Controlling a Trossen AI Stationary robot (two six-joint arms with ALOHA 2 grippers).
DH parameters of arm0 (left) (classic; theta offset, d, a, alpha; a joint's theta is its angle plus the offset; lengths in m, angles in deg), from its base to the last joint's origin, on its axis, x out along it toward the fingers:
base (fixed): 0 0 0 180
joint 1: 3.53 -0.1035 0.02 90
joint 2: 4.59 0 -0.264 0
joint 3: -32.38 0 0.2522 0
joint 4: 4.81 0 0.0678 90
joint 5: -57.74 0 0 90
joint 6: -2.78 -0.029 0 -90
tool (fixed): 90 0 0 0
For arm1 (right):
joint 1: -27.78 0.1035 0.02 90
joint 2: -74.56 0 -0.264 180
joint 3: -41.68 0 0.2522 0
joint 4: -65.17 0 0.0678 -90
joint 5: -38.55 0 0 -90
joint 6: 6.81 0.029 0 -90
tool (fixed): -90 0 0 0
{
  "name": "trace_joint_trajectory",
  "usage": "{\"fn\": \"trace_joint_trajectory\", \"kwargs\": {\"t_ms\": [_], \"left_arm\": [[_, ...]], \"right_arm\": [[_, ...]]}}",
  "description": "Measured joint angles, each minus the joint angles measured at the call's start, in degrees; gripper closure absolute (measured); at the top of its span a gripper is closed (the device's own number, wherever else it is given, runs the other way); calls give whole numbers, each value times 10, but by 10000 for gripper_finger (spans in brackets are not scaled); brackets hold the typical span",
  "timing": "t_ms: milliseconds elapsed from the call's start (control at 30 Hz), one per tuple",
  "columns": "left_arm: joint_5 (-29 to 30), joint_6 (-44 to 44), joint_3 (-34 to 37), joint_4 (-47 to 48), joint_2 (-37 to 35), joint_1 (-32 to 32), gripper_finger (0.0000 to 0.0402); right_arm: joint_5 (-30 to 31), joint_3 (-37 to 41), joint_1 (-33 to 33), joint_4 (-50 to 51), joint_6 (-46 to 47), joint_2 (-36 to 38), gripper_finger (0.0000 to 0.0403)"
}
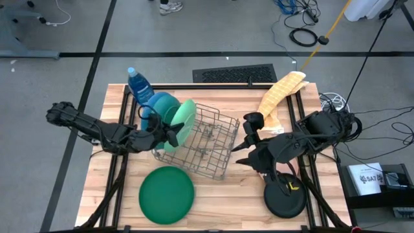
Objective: Sort dishes
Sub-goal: Put the light green plate into the dish rack
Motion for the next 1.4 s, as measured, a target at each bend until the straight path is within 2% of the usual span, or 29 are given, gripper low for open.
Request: {"fn": "trace_joint_trajectory", "kwargs": {"t_ms": [167, 433, 1067, 1400], "left_arm": [[-15, 2, 14, -11, -1, -19, 390], [2, -18, 17, -37, 1, -22, 390], [43, 20, 16, 19, 2, -18, 388], [30, 15, 16, 32, 3, -18, 293]], "right_arm": [[1, 0, 0, -1, 2, -1, 243], [0, 0, 6, -1, 14, -15, 243], [-3, 0, 7, 4, 8, -31, 243], [-3, 0, 7, 6, 9, -31, 243]]}}
